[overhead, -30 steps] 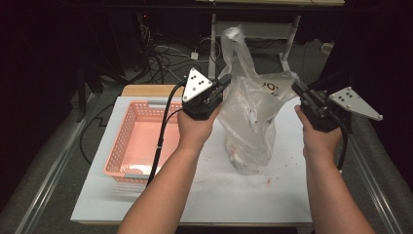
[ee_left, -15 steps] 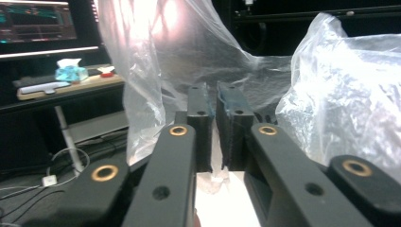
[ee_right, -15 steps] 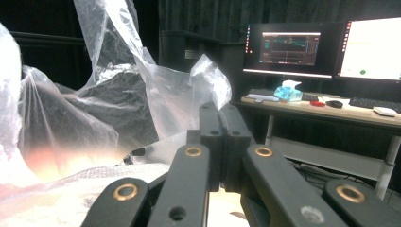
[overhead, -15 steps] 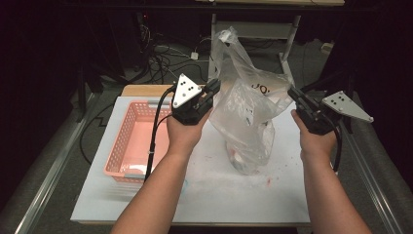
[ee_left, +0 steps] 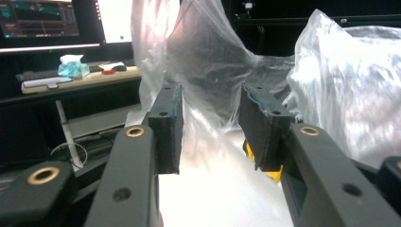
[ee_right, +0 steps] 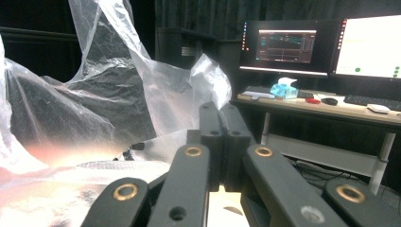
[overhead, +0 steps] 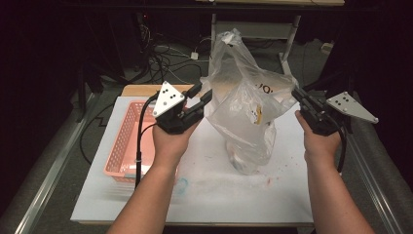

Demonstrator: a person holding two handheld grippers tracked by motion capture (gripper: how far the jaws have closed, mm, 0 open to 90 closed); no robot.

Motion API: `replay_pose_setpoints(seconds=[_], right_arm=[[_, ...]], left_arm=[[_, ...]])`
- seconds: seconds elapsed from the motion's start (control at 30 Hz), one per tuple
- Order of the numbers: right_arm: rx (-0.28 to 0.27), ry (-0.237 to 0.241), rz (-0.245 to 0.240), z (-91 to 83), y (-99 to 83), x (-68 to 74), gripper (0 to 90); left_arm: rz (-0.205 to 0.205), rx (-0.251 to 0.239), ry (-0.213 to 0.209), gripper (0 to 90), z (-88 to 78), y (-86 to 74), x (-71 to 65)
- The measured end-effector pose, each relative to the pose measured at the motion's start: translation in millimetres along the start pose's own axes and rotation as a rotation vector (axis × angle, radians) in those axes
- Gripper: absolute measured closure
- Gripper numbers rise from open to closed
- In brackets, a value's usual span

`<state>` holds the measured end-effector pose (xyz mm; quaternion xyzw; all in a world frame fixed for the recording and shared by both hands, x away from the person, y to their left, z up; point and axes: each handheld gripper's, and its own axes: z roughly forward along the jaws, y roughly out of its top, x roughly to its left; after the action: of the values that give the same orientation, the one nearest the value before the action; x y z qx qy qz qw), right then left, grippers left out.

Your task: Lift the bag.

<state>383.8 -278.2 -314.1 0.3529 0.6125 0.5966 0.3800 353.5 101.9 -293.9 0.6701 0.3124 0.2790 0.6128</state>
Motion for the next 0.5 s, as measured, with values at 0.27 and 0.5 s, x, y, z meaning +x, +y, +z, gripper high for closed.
replay_pose_setpoints(seconds=[0.27, 0.5], right_arm=[[0.007, 0.0, -0.01, -2.4, -2.6, -2.4, 90.0], [0.013, 0.005, -0.028, -5.4, -1.8, -1.1, 90.0]], left_arm=[[-0.043, 0.039, -0.006, 50.2, -29.8, -28.0, -5.3], [-0.062, 0.069, -0.014, 41.9, -46.4, -50.4, -9.0]])
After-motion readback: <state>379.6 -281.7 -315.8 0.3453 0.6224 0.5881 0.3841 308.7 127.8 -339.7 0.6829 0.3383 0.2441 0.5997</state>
